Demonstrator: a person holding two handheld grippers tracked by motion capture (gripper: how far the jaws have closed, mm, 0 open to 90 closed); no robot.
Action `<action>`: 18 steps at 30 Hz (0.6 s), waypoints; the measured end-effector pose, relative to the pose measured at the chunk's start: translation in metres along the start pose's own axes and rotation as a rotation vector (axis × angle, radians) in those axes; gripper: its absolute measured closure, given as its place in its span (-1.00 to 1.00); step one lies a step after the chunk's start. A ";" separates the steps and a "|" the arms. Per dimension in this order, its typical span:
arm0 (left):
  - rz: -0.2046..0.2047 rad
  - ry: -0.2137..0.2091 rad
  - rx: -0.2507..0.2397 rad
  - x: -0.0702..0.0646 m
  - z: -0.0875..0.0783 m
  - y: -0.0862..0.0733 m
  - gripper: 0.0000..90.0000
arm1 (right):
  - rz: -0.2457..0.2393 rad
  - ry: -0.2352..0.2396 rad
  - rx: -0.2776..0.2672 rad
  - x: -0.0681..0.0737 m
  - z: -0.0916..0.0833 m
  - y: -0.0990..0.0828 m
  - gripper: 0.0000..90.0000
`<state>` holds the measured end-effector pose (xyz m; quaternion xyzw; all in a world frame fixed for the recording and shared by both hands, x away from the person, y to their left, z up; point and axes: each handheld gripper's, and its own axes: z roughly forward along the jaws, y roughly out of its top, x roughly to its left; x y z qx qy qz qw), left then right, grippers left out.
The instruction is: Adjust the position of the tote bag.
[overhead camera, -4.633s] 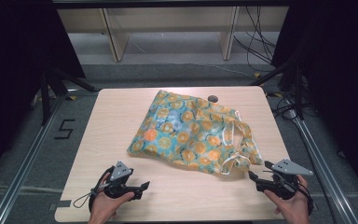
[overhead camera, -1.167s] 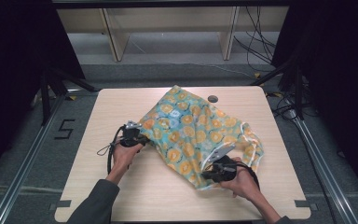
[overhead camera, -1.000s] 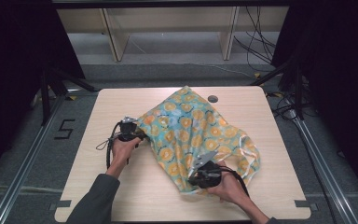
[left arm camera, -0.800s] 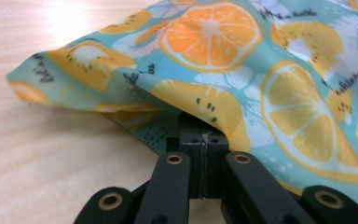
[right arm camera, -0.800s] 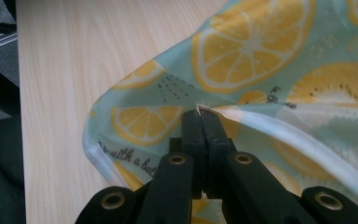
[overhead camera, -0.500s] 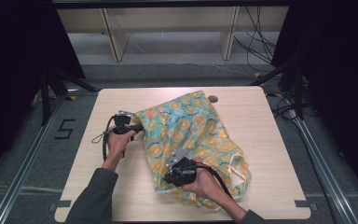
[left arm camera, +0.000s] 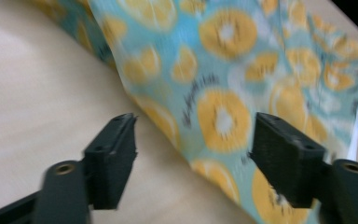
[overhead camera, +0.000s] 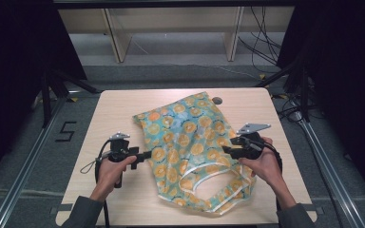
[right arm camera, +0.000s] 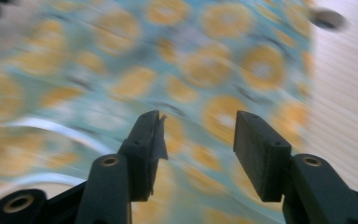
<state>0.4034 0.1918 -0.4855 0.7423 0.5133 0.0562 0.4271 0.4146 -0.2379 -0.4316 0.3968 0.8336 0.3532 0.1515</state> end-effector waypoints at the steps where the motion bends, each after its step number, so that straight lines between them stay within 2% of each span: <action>1: -0.017 -0.003 0.005 -0.003 0.002 -0.007 -0.43 | 0.015 -0.019 0.002 -0.006 0.001 -0.003 0.10; 3: -0.041 -0.036 0.001 -0.007 0.005 -0.013 -0.45 | 0.048 -0.053 0.030 -0.020 0.004 -0.011 0.03; 4: -0.055 -0.053 -0.004 -0.010 0.005 -0.015 -0.45 | 0.044 -0.067 0.037 -0.027 0.007 -0.015 0.00; 5: -0.060 -0.067 -0.007 -0.013 0.006 -0.016 -0.45 | 0.055 -0.103 0.012 -0.031 0.011 -0.018 -0.04; 6: -0.051 -0.070 0.000 -0.017 0.007 -0.017 -0.45 | 0.097 -0.105 0.058 -0.035 0.009 -0.019 -0.08; 8: -0.007 -0.060 0.021 -0.025 0.012 -0.019 -0.45 | 0.121 -0.116 0.072 -0.043 0.015 -0.025 -0.14; 10: 0.010 -0.056 0.042 -0.031 0.018 -0.021 -0.43 | 0.121 -0.126 0.075 -0.049 0.022 -0.030 -0.15; 11: 0.009 -0.067 0.043 -0.032 0.019 -0.022 -0.40 | 0.128 -0.115 0.091 -0.051 0.024 -0.032 -0.14; 13: 0.061 -0.067 0.049 -0.034 0.021 -0.022 -0.18 | 0.192 -0.080 0.111 -0.050 0.027 -0.035 -0.02; 14: 0.089 -0.053 0.050 -0.035 0.022 -0.022 -0.03 | 0.200 -0.064 0.098 -0.050 0.030 -0.036 0.05; 15: 0.107 -0.049 0.056 -0.035 0.025 -0.022 0.11 | 0.150 -0.055 0.102 -0.054 0.032 -0.038 0.18; 16: 0.136 -0.040 0.064 -0.034 0.028 -0.022 0.27 | 0.168 -0.046 0.119 -0.052 0.033 -0.039 0.39; 17: 0.154 -0.036 0.067 -0.034 0.030 -0.022 0.46 | 0.142 -0.039 0.126 -0.052 0.035 -0.040 0.53; 18: 0.174 -0.036 0.066 -0.033 0.030 -0.022 0.65 | 0.141 -0.041 0.124 -0.050 0.037 -0.042 0.68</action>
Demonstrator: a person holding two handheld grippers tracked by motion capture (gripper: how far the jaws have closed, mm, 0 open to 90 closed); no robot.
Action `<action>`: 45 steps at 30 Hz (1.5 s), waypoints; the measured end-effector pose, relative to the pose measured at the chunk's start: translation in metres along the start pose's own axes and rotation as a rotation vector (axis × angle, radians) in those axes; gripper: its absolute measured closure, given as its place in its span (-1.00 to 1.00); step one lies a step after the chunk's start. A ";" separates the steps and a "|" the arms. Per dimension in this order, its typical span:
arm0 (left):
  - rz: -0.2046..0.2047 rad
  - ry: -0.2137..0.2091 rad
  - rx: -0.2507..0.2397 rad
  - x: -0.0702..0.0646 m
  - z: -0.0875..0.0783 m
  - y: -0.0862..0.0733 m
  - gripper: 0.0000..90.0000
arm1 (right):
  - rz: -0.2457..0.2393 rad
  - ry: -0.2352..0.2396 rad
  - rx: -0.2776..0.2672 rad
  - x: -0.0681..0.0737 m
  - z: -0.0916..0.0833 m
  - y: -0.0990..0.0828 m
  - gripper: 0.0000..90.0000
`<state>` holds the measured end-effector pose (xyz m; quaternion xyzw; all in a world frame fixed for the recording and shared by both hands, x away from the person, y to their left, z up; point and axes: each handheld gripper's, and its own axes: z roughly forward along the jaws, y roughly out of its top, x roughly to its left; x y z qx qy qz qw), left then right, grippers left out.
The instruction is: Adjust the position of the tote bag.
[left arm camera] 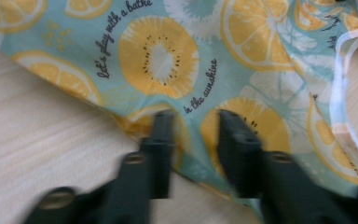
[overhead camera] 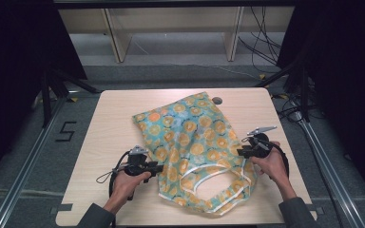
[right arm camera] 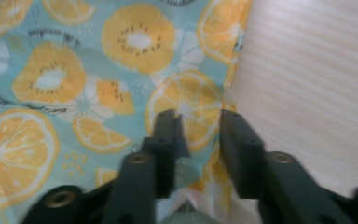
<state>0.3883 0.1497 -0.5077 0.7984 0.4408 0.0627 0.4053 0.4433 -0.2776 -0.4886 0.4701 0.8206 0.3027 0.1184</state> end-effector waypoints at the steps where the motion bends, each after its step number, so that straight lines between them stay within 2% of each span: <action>1: 0.017 0.011 -0.022 -0.001 0.001 0.002 0.85 | -0.023 0.001 0.014 0.000 -0.001 0.000 0.84; 2: 0.063 0.020 -0.012 0.000 -0.001 0.004 0.97 | -0.041 0.006 0.013 0.001 0.000 -0.001 0.95; 3: 0.083 0.031 -0.011 0.000 -0.001 0.005 0.99 | -0.039 0.026 0.018 0.003 -0.001 -0.001 1.00; 4: 0.096 0.031 -0.010 0.002 -0.001 0.006 0.99 | -0.068 0.027 -0.009 0.003 0.002 -0.002 1.00; 6: 0.091 0.032 -0.004 0.007 -0.002 0.007 0.99 | -0.083 0.066 0.010 0.012 0.000 -0.002 1.00; 7: 0.088 0.041 -0.006 0.010 -0.003 0.007 0.99 | -0.102 0.074 0.029 0.018 -0.001 -0.002 1.00; 8: 0.090 0.049 -0.007 0.014 -0.005 0.007 0.99 | -0.123 0.066 0.022 0.026 0.002 -0.004 1.00; 9: 0.086 0.043 -0.007 0.017 -0.008 0.007 0.99 | -0.133 0.093 0.051 0.033 0.000 -0.003 1.00; 10: 0.071 0.049 -0.024 0.021 -0.010 0.007 0.99 | -0.150 0.109 0.054 0.040 0.000 -0.004 1.00; 11: 0.078 0.061 -0.019 0.024 -0.013 0.007 0.99 | -0.175 0.100 0.045 0.045 -0.001 -0.003 1.00; 12: 0.081 0.073 -0.021 0.028 -0.015 0.006 0.99 | -0.163 0.107 0.042 0.049 -0.002 -0.003 1.00; 13: 0.072 0.092 -0.027 0.032 -0.018 0.005 0.99 | -0.177 0.098 0.033 0.050 -0.005 -0.002 1.00; 14: 0.063 0.082 -0.022 0.037 -0.020 0.005 0.99 | -0.179 0.074 -0.012 0.049 -0.005 -0.002 0.98; 16: 0.032 0.093 -0.043 0.043 -0.024 0.003 0.99 | -0.146 0.042 -0.023 0.047 -0.012 0.000 0.74; 17: 0.028 0.086 -0.038 0.046 -0.026 0.003 0.99 | -0.135 0.027 -0.046 0.043 -0.013 0.000 0.60; 18: 0.006 0.078 -0.049 0.046 -0.025 0.003 0.99 | -0.119 0.009 -0.057 0.040 -0.014 0.001 0.43; 19: 0.020 0.079 -0.038 0.047 -0.025 0.002 0.99 | -0.070 -0.005 -0.041 0.038 -0.016 0.001 0.34; 20: 0.011 0.075 -0.041 0.046 -0.024 0.002 0.99 | -0.094 -0.035 -0.038 0.032 -0.017 0.001 0.26; 21: 0.018 0.074 -0.041 0.045 -0.024 0.003 0.99 | -0.051 -0.046 -0.039 0.029 -0.016 0.000 0.18; 22: 0.031 0.071 -0.032 0.044 -0.023 0.003 0.99 | -0.022 -0.042 -0.052 0.026 -0.013 -0.002 0.15; 23: 0.033 0.077 -0.034 0.043 -0.022 0.003 0.99 | 0.018 -0.030 -0.016 0.025 -0.012 -0.004 0.13; 24: 0.038 0.086 -0.034 0.043 -0.022 0.003 0.99 | 0.008 -0.027 -0.027 0.022 -0.008 -0.006 0.16; 25: 0.023 0.077 -0.035 0.044 -0.022 0.003 0.99 | 0.022 -0.008 0.016 0.022 -0.008 -0.006 0.24; 26: 0.023 0.080 -0.037 0.045 -0.022 0.003 0.99 | -0.005 -0.007 0.013 0.020 -0.004 -0.007 0.38; 27: 0.022 0.081 -0.036 0.046 -0.023 0.002 0.99 | 0.001 0.001 0.003 0.020 0.000 -0.009 0.58; 28: 0.025 0.082 -0.031 0.047 -0.024 0.003 0.99 | -0.023 0.017 0.025 0.019 0.001 -0.009 0.80; 29: 0.023 0.083 -0.034 0.048 -0.024 0.003 0.99 | -0.031 0.030 0.008 0.021 0.003 -0.009 0.94; 30: 0.014 0.093 -0.043 0.049 -0.024 0.002 0.99 | -0.054 0.040 0.016 0.022 0.001 -0.008 1.00; 31: 0.025 0.101 -0.036 0.051 -0.025 0.003 0.99 | -0.069 0.034 -0.012 0.024 0.004 -0.009 1.00; 32: 0.032 0.111 -0.030 0.052 -0.026 0.003 0.99 | -0.068 0.054 0.008 0.029 0.001 -0.008 1.00; 34: 0.048 0.127 -0.015 0.058 -0.029 0.003 0.99 | -0.096 0.071 0.004 0.037 0.000 -0.009 1.00; 35: 0.040 0.140 -0.019 0.060 -0.029 0.003 0.99 | -0.109 0.088 0.034 0.045 -0.003 -0.010 1.00; 36: 0.033 0.151 -0.022 0.063 -0.031 0.003 0.99 | -0.139 0.092 0.029 0.051 -0.002 -0.012 1.00; 38: 0.020 0.161 -0.023 0.070 -0.034 0.002 0.99 | -0.161 0.139 0.045 0.066 -0.002 -0.016 1.00; 39: 0.015 0.165 -0.029 0.072 -0.035 0.002 0.99 | -0.203 0.143 0.047 0.070 0.000 -0.017 1.00; 40: 0.015 0.182 -0.030 0.073 -0.036 0.002 0.99 | -0.207 0.149 0.042 0.076 0.001 -0.018 1.00; 42: 0.004 0.172 -0.033 0.076 -0.037 0.001 0.99 | -0.209 0.157 0.054 0.083 0.000 -0.018 1.00; 43: 0.010 0.178 -0.026 0.077 -0.038 0.001 0.99 | -0.240 0.154 0.038 0.083 0.001 -0.019 1.00; 44: 0.011 0.177 -0.027 0.077 -0.038 0.001 0.99 | -0.223 0.177 0.064 0.087 -0.002 -0.018 1.00; 45: 0.007 0.177 -0.028 0.077 -0.038 0.001 0.99 | -0.230 0.184 0.035 0.089 0.000 -0.020 1.00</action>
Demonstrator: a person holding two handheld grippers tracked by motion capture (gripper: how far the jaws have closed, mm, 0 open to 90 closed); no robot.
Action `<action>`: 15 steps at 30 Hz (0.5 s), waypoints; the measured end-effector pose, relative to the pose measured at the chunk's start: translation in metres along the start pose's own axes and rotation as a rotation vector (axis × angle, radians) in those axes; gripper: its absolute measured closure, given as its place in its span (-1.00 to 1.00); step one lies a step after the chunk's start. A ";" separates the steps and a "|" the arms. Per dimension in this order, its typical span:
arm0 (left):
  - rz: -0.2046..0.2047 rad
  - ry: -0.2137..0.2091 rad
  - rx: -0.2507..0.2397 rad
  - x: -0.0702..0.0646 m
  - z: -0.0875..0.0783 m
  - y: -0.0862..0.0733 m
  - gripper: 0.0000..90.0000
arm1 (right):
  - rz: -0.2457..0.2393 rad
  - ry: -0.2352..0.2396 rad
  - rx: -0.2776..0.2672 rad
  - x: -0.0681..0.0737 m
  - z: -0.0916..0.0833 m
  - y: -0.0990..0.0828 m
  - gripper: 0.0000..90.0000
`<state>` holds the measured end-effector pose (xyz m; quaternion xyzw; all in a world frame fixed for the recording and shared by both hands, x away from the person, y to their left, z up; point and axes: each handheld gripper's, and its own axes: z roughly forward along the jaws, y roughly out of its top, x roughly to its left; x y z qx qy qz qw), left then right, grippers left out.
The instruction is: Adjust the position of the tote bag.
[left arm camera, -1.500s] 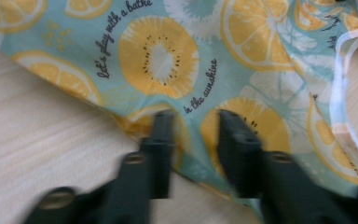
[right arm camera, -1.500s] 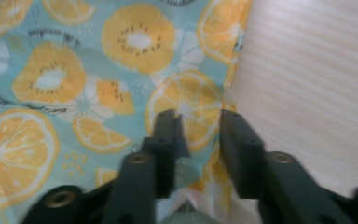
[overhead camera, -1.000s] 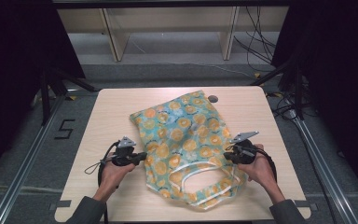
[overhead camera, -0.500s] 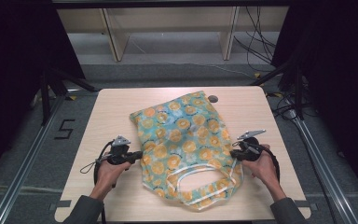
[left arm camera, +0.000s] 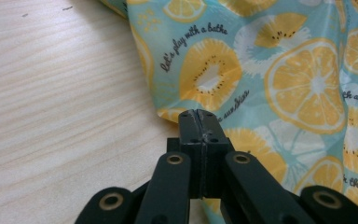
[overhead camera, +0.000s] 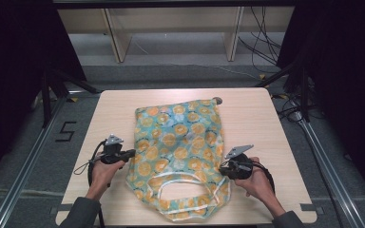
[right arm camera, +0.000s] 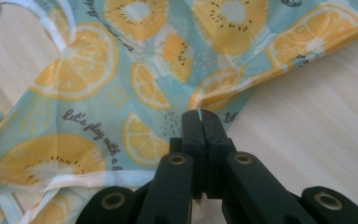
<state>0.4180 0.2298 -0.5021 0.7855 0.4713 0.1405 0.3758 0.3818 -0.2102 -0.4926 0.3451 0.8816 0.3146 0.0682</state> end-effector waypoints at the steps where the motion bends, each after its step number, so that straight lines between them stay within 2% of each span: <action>1: 0.001 -0.001 0.001 0.000 0.000 0.000 0.99 | 0.002 0.010 0.036 0.003 -0.003 0.001 1.00; 2: -0.011 -0.014 -0.012 -0.001 0.001 0.000 0.99 | -0.007 0.000 0.024 0.006 -0.001 -0.001 1.00; 3: -0.002 -0.019 -0.008 -0.002 0.000 0.000 0.99 | -0.018 -0.012 0.022 0.007 -0.001 -0.003 1.00; 4: -0.001 -0.031 -0.014 -0.004 0.000 0.000 0.99 | -0.019 -0.012 0.023 0.008 -0.001 -0.004 1.00; 5: 0.001 -0.036 -0.018 -0.007 0.001 0.000 0.99 | -0.006 0.012 0.049 0.008 -0.006 -0.005 1.00; 6: 0.007 -0.042 -0.020 -0.009 0.001 0.000 0.99 | -0.022 0.011 0.041 0.006 -0.006 -0.008 1.00; 7: 0.033 -0.045 0.005 -0.011 0.001 0.001 0.99 | 0.002 0.014 0.044 0.007 -0.007 -0.010 1.00; 8: 0.044 -0.039 0.002 -0.013 0.003 0.001 0.99 | 0.001 0.008 0.046 0.006 -0.009 -0.012 1.00; 9: 0.053 -0.039 0.011 -0.014 0.003 0.001 0.99 | 0.021 0.013 0.038 0.008 -0.010 -0.013 1.00; 10: 0.063 -0.037 0.020 -0.014 0.003 0.002 0.99 | 0.006 0.010 0.023 0.006 -0.010 -0.014 1.00; 11: 0.058 -0.030 0.010 -0.015 0.002 0.001 0.99 | -0.016 0.005 0.006 0.006 -0.009 -0.015 1.00; 13: 0.059 -0.022 0.008 -0.013 -0.002 0.001 0.99 | -0.009 0.008 0.000 0.008 -0.011 -0.014 1.00; 14: 0.056 -0.013 -0.004 -0.012 -0.005 0.000 0.99 | -0.012 0.031 0.008 0.011 -0.012 -0.013 1.00; 15: 0.050 -0.008 -0.005 -0.011 -0.007 -0.001 0.99 | -0.028 0.033 -0.009 0.012 -0.012 -0.011 1.00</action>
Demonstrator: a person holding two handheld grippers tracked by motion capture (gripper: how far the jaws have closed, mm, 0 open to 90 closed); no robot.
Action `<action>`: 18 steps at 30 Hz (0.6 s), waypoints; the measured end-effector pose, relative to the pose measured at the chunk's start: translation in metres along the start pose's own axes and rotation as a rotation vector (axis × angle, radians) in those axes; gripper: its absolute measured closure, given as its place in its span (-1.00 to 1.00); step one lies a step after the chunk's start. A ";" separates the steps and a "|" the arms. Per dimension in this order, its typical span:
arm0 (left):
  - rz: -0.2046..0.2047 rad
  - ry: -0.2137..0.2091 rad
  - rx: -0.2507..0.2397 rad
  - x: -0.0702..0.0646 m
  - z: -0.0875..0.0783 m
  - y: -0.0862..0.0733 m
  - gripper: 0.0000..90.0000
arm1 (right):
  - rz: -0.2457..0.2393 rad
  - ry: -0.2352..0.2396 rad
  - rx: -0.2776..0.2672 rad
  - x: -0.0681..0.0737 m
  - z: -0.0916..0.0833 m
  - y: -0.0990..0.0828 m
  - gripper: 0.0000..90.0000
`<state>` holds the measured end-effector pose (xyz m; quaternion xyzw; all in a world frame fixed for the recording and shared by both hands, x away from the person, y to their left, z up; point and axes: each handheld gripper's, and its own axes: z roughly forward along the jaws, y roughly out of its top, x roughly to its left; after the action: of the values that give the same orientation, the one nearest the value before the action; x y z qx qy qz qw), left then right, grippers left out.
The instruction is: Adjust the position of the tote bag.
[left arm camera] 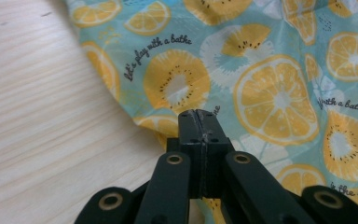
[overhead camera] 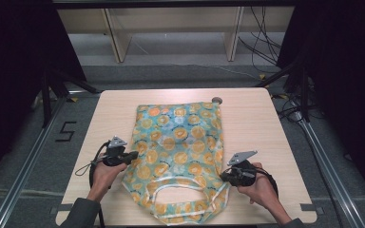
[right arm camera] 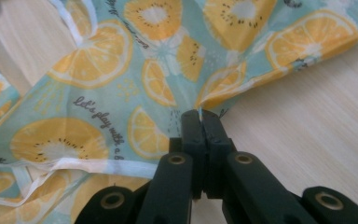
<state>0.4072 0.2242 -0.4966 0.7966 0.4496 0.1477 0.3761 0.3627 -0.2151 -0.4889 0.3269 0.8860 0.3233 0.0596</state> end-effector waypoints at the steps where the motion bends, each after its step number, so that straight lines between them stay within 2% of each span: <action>1: -0.008 0.006 -0.009 0.000 -0.002 -0.001 0.98 | 0.014 0.010 0.009 0.003 -0.001 0.001 1.00; 2: -0.024 -0.001 -0.003 0.000 -0.006 -0.002 0.92 | 0.017 0.008 0.012 0.004 -0.002 0.001 1.00; 3: -0.055 -0.005 -0.022 -0.002 -0.008 -0.003 0.74 | -0.003 -0.027 0.025 0.001 -0.003 0.001 0.93; 4: -0.079 0.003 -0.048 -0.005 -0.011 -0.003 0.52 | 0.006 -0.021 0.013 0.002 -0.004 0.001 0.83; 5: -0.078 0.012 -0.059 -0.008 -0.016 -0.002 0.42 | 0.017 -0.049 -0.006 0.002 -0.005 0.002 0.75; 7: -0.066 0.019 -0.083 -0.019 -0.027 0.000 0.22 | -0.021 -0.049 -0.051 -0.001 -0.013 0.004 0.57; 8: -0.069 0.011 -0.099 -0.025 -0.032 0.001 0.16 | 0.004 -0.065 -0.085 0.002 -0.018 0.005 0.47; 10: -0.052 -0.034 -0.101 -0.038 -0.041 0.003 0.05 | 0.000 -0.021 -0.113 0.006 -0.027 0.010 0.38; 11: -0.028 -0.052 -0.092 -0.045 -0.043 0.004 0.02 | -0.002 -0.014 -0.137 0.009 -0.027 0.012 0.33; 12: -0.014 -0.071 -0.087 -0.051 -0.044 0.005 -0.02 | 0.002 -0.006 -0.132 0.013 -0.028 0.015 0.27; 13: -0.011 -0.081 -0.090 -0.058 -0.045 0.005 -0.06 | -0.013 0.001 -0.139 0.016 -0.027 0.017 0.24; 14: -0.002 -0.095 -0.079 -0.063 -0.045 0.004 -0.09 | -0.013 0.021 -0.127 0.020 -0.025 0.018 0.22; 17: 0.044 -0.118 -0.042 -0.072 -0.045 0.003 -0.15 | -0.030 0.022 -0.119 0.032 -0.013 0.020 0.12; 18: 0.054 -0.123 -0.032 -0.074 -0.045 0.003 -0.16 | -0.034 0.026 -0.090 0.036 -0.012 0.022 0.10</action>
<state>0.3429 0.1830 -0.4563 0.8100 0.4014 0.1156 0.4115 0.3426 -0.1867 -0.4625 0.3044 0.8768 0.3660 0.0680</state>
